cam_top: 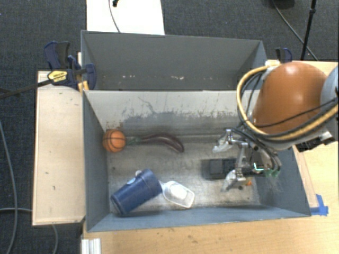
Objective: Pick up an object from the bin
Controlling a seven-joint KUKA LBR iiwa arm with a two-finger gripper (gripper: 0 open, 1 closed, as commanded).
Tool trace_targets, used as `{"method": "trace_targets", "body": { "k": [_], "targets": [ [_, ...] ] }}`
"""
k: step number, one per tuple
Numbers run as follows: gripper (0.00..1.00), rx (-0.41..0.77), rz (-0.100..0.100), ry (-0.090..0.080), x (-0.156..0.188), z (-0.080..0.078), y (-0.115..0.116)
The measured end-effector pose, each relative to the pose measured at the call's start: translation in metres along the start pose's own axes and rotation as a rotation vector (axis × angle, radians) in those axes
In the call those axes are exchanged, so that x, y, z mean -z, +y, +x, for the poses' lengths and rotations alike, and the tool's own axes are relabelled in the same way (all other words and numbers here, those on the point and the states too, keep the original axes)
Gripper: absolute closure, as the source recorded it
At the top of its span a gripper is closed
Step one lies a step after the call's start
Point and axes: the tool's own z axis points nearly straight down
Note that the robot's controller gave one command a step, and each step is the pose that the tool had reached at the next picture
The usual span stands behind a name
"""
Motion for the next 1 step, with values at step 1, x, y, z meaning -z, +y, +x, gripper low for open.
{"method": "trace_targets", "body": {
  "k": [1],
  "targets": [
    [0.00, -0.001, 0.000, -0.008, 0.0038, -0.0015, -0.0001]
  ]
}}
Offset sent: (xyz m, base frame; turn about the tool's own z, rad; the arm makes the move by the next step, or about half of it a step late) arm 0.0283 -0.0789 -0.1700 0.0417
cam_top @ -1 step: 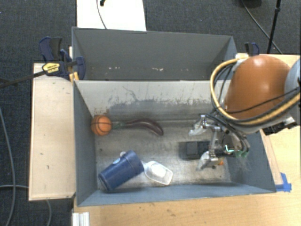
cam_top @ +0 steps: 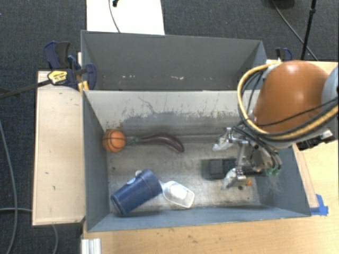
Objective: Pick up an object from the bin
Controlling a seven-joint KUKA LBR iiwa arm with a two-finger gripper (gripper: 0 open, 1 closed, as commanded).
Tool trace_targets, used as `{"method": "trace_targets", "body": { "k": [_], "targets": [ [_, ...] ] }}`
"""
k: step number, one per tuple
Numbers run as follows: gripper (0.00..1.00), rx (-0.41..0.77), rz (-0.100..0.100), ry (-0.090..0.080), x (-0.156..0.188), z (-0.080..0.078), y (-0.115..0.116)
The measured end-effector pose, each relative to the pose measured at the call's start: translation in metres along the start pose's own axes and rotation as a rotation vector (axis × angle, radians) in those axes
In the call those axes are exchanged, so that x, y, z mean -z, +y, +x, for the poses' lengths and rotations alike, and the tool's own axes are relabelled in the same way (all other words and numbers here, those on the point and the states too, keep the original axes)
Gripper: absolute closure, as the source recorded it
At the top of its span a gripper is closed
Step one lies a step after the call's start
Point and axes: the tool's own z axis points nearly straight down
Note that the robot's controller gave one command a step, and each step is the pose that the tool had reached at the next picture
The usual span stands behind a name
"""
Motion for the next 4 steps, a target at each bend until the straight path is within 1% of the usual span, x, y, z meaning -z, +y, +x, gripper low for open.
{"method": "trace_targets", "body": {
  "k": [1, 2, 3, 4],
  "targets": [
    [0.00, -0.027, 0.001, -0.006, -0.069, -0.012, -0.032],
    [0.00, -0.182, -0.002, -0.023, -0.147, -0.033, -0.089],
    [0.00, -0.224, -0.001, -0.025, -0.164, -0.036, -0.102],
    [0.00, -0.292, -0.003, -0.017, -0.165, -0.026, -0.100]
  ]
}}
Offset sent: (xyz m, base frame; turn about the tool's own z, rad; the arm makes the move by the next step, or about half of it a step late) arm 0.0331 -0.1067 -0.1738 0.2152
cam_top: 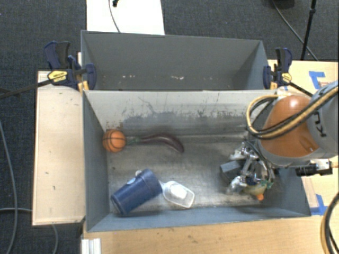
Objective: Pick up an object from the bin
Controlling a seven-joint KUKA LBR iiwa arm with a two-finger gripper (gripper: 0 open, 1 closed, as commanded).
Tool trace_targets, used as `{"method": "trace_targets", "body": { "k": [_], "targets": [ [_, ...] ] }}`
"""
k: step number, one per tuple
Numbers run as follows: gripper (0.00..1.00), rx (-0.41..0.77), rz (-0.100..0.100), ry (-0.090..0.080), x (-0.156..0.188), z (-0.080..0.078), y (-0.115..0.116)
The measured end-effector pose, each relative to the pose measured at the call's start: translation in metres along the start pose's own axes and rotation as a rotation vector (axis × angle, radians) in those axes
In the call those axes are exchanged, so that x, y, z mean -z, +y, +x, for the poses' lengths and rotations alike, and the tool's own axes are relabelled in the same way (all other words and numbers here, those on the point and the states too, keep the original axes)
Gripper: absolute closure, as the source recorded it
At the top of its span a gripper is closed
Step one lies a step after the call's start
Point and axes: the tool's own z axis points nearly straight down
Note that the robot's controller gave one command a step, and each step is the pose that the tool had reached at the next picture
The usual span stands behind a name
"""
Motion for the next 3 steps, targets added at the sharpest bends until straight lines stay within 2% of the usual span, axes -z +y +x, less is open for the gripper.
{"method": "trace_targets", "body": {
  "k": [1, 3],
  "targets": [
    [1.00, -0.035, -0.008, 0.010, -0.0034, -0.0005, -0.0096],
    [1.00, -0.032, -0.005, 0.014, -0.0003, 0.0007, -0.0096]
  ]
}}
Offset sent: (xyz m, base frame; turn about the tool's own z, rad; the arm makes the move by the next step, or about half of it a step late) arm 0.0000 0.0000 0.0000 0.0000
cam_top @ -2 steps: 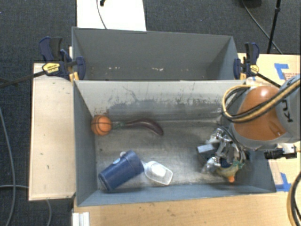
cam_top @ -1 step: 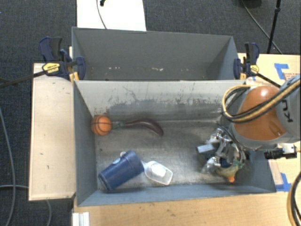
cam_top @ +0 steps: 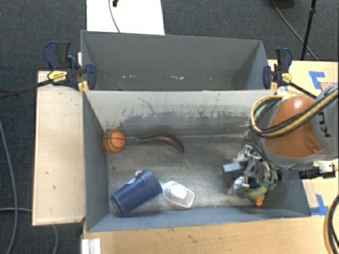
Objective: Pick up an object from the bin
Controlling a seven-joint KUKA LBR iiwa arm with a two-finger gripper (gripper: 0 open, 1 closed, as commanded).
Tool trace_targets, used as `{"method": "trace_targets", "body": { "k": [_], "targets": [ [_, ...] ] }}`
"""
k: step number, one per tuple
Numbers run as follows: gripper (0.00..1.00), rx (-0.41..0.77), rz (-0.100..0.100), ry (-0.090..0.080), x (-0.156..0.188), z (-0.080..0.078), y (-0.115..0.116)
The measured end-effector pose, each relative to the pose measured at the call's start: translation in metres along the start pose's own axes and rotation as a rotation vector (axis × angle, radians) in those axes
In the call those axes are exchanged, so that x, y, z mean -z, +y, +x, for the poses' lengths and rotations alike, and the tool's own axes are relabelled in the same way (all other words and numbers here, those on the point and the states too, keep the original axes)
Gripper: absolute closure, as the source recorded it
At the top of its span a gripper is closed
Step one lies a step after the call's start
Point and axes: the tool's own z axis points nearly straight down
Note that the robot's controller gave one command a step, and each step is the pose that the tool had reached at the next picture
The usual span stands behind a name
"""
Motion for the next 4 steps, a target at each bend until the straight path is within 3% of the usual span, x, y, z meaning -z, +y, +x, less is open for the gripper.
{"method": "trace_targets", "body": {
  "k": [1, 2, 4],
  "targets": [
    [1.00, 0.002, 0.006, 0.007, 0.010, 0.001, -0.001],
    [1.00, 0.004, 0.009, 0.000, 0.020, -0.001, -0.002],
    [1.00, 0.007, 0.012, 0.005, 0.039, 0.000, -0.002]
  ]
}}
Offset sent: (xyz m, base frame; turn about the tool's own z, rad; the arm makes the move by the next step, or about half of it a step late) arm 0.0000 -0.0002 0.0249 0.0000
